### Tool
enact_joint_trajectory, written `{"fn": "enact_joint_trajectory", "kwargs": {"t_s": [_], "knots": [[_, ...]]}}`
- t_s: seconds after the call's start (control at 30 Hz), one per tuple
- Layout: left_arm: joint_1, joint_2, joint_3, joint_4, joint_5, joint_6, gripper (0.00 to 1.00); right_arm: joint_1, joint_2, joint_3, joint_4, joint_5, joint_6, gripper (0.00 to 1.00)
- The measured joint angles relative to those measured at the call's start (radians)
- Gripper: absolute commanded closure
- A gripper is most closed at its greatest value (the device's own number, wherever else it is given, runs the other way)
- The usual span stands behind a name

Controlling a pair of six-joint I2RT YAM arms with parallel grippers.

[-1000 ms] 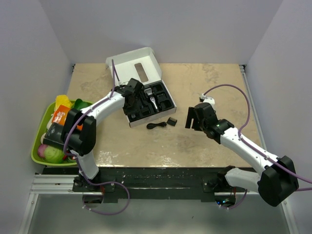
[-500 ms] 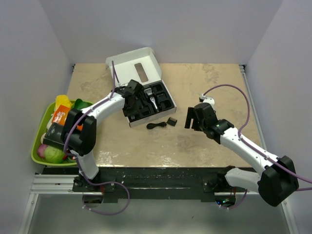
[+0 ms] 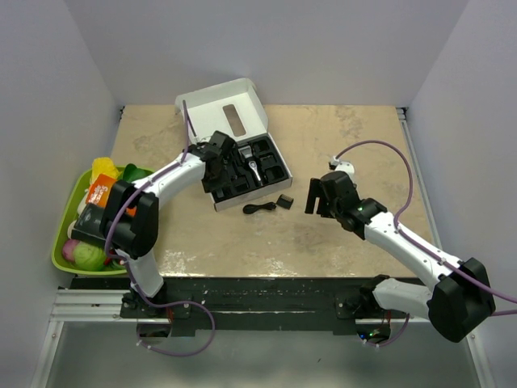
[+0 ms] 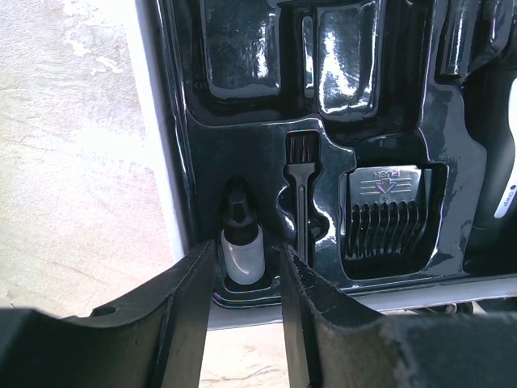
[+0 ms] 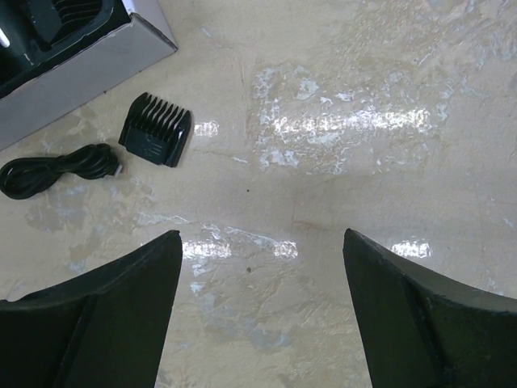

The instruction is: Sort the hair-cutting tools

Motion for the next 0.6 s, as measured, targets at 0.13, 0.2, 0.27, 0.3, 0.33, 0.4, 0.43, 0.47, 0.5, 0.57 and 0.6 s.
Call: {"fn": "enact_joint_trajectory", "kwargs": {"t_s": [0.13,0.2,0.27,0.3,0.33,0.4,0.43,0.47,0.5,0.57,0.6], "knots": [[0.000,-0.012,0.003,-0.014,0.002,0.002,0.56,0.010,0.000,0.000,0.000,-0.002,0.000,0.17],[0.002,-0.029,0.010,-0.037,0.001,0.003,0.48,0.024,0.006,0.006,0.000,-0.010,-0.002,0.18],[0.002,-0.055,0.025,-0.061,-0.002,0.008,0.45,0.049,0.030,0.029,-0.001,-0.016,-0.005,0.18],[0.002,-0.074,0.032,-0.070,-0.005,0.011,0.41,0.072,0.055,0.058,-0.007,-0.014,-0.008,0.19],[0.002,-0.098,0.038,-0.076,-0.007,0.012,0.39,0.095,0.083,0.088,-0.007,-0.018,-0.013,0.20],[0.002,-0.156,0.047,-0.087,-0.016,0.016,0.33,0.143,0.146,0.160,-0.009,-0.022,-0.019,0.22],[0.002,-0.192,0.047,-0.090,-0.023,0.021,0.31,0.166,0.181,0.199,-0.008,-0.024,-0.022,0.28],[0.002,-0.221,0.048,-0.095,-0.027,0.023,0.28,0.181,0.209,0.229,-0.005,-0.026,-0.024,0.35],[0.002,-0.256,0.048,-0.101,-0.035,0.027,0.27,0.199,0.242,0.263,-0.002,-0.034,-0.027,0.44],[0.002,-0.336,0.048,-0.113,-0.051,0.037,0.23,0.223,0.306,0.325,0.015,-0.060,-0.032,0.75],[0.003,-0.378,0.046,-0.115,-0.058,0.040,0.21,0.229,0.337,0.350,0.021,-0.076,-0.037,0.84]]}}
